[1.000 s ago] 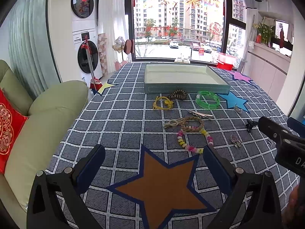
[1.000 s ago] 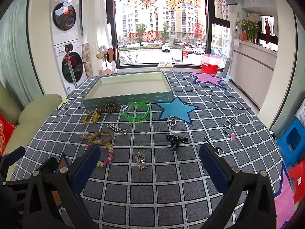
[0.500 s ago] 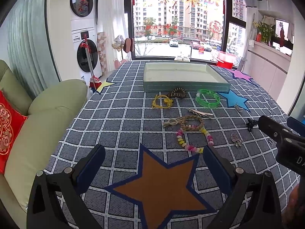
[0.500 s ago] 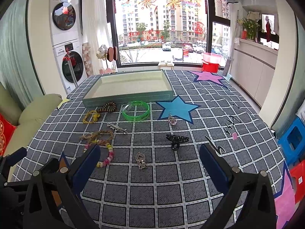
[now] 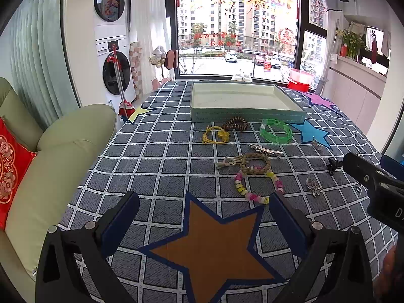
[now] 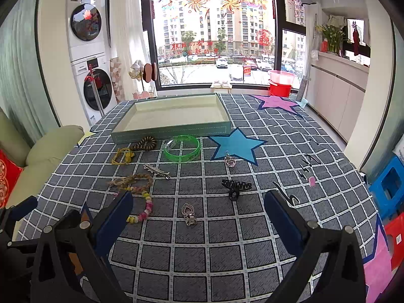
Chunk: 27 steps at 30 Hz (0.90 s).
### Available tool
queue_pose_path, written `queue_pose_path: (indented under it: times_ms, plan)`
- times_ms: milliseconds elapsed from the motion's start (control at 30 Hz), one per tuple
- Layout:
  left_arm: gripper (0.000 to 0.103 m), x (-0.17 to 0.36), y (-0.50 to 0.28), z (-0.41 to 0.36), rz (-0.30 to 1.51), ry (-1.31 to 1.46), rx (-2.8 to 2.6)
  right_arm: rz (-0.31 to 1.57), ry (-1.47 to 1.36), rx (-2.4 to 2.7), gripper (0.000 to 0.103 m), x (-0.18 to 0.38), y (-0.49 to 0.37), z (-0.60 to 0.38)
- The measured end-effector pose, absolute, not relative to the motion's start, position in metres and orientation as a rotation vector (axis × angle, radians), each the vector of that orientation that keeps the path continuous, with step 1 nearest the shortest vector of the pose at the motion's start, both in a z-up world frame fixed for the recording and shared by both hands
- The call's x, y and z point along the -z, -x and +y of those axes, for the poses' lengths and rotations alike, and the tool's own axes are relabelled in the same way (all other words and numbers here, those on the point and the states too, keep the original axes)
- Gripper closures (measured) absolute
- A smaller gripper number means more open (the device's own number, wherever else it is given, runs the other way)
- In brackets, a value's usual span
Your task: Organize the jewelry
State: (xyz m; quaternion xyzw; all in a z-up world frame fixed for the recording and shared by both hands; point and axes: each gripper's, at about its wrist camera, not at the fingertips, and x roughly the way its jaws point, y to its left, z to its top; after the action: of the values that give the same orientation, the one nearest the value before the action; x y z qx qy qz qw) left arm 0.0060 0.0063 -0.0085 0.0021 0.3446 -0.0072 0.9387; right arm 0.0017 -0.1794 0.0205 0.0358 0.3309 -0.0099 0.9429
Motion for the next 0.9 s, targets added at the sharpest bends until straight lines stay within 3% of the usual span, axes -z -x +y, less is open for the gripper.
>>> queue_pose_path:
  times_ms: [900]
  plan:
    - [0.000, 0.0084, -0.0065, 0.0061, 0.706, -0.002, 0.017, 0.673, -0.080, 0.018, 0.000, -0.0212, -0.0038, -0.1805]
